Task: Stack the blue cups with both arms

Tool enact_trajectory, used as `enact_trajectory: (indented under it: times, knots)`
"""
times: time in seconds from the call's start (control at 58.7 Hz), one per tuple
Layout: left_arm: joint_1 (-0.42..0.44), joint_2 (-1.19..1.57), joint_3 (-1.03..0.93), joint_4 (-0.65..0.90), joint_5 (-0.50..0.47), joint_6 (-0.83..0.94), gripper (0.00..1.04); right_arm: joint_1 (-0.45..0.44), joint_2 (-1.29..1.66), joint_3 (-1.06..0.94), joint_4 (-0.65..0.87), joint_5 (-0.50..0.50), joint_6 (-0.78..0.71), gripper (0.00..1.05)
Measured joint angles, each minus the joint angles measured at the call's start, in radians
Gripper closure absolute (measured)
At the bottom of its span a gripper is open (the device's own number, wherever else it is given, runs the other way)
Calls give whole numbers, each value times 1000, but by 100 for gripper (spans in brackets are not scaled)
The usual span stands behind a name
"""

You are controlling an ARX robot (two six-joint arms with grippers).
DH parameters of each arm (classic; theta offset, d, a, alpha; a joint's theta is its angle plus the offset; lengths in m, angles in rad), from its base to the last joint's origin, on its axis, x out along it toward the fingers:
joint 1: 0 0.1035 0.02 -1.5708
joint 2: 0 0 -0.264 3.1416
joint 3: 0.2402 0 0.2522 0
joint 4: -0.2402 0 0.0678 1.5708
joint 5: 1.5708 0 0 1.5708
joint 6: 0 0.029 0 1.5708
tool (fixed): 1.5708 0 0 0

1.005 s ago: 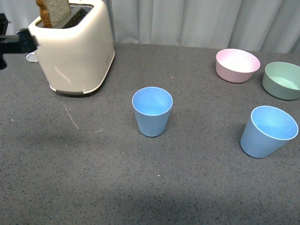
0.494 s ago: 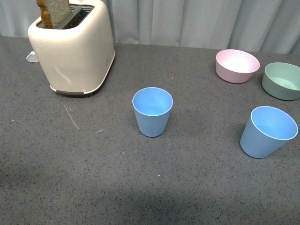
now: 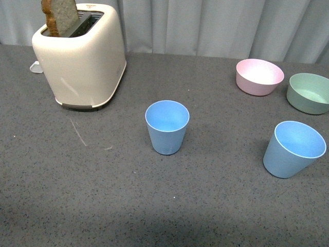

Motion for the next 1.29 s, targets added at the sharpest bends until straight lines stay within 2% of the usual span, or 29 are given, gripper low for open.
enact_trajectory:
  times: [0.426,0.852,0.954,1.124,1.209,1.294]
  knots:
    - [0,-275,0,-261,0,0,101,0,0,0,0,0,0,10]
    - [0,-415,0,-401,0,0,101,0,0,0,0,0,0,10]
    - [0,-548,0,-564,0,0,101,0,0,0,0,0,0,10]
    - [0,-583,0,-576,0,0,101,0,0,0,0,0,0,10]
    - [0,-584,0,-576,0,0,90,0,0,0,0,0,0,10]
    - [0,-585,0,-576,0,0,72,0,0,0,0,0,0,10]
